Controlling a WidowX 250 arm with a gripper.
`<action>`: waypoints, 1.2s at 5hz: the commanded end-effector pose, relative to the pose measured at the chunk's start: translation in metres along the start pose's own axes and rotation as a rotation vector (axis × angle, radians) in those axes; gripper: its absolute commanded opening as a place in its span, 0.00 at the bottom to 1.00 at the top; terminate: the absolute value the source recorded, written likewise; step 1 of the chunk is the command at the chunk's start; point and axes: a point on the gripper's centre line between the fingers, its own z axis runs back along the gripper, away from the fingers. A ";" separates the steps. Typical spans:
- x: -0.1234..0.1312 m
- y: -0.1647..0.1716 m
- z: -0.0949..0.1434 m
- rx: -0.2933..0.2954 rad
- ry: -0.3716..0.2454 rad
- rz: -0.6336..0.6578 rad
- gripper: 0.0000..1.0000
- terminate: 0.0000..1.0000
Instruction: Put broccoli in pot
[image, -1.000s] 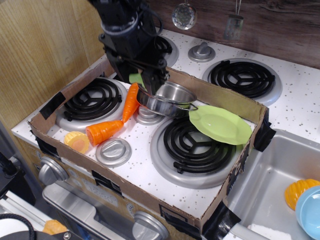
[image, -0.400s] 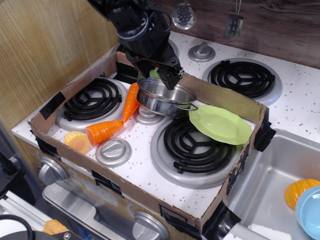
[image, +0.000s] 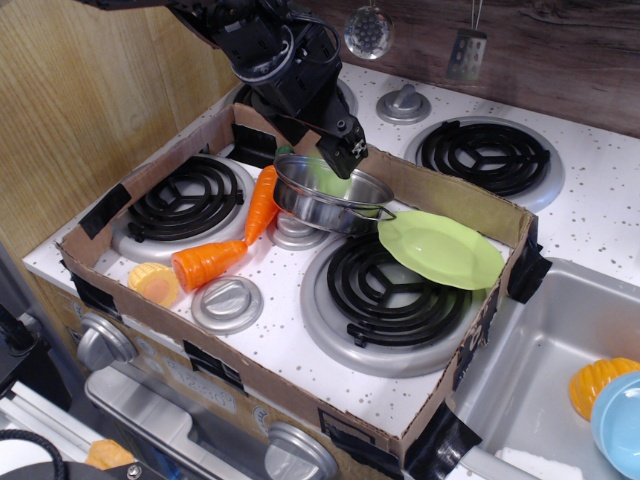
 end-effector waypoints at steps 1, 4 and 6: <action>0.024 -0.008 0.026 0.065 0.079 -0.213 1.00 0.00; 0.037 -0.022 0.044 0.088 0.120 -0.276 1.00 0.00; 0.037 -0.022 0.044 0.088 0.120 -0.276 1.00 0.00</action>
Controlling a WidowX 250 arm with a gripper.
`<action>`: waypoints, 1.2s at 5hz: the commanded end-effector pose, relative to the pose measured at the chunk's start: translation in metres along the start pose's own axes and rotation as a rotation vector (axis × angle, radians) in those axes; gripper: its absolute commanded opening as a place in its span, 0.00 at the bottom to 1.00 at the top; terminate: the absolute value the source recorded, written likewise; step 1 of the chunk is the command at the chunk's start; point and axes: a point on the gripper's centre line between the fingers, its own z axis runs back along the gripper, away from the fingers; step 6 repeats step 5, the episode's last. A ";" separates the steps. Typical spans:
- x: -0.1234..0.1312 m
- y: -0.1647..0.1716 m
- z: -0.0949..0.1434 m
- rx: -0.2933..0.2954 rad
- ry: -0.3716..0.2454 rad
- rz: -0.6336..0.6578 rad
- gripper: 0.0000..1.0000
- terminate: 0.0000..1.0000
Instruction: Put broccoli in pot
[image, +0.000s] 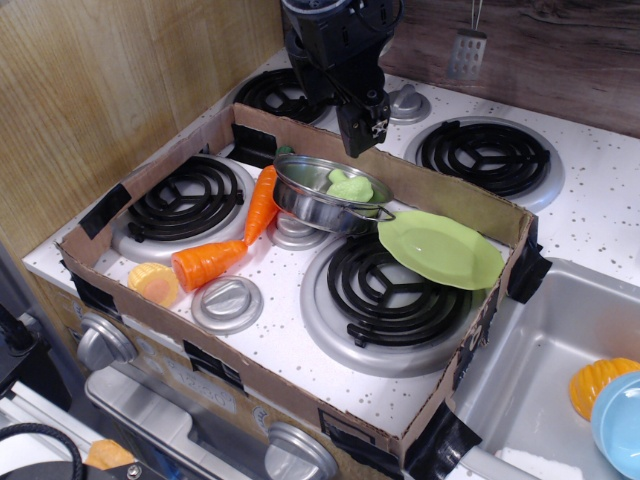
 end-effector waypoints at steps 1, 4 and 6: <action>0.011 0.004 0.016 0.034 -0.046 0.003 1.00 0.00; 0.011 0.004 0.016 0.034 -0.046 0.003 1.00 0.00; 0.011 0.004 0.016 0.034 -0.046 0.003 1.00 1.00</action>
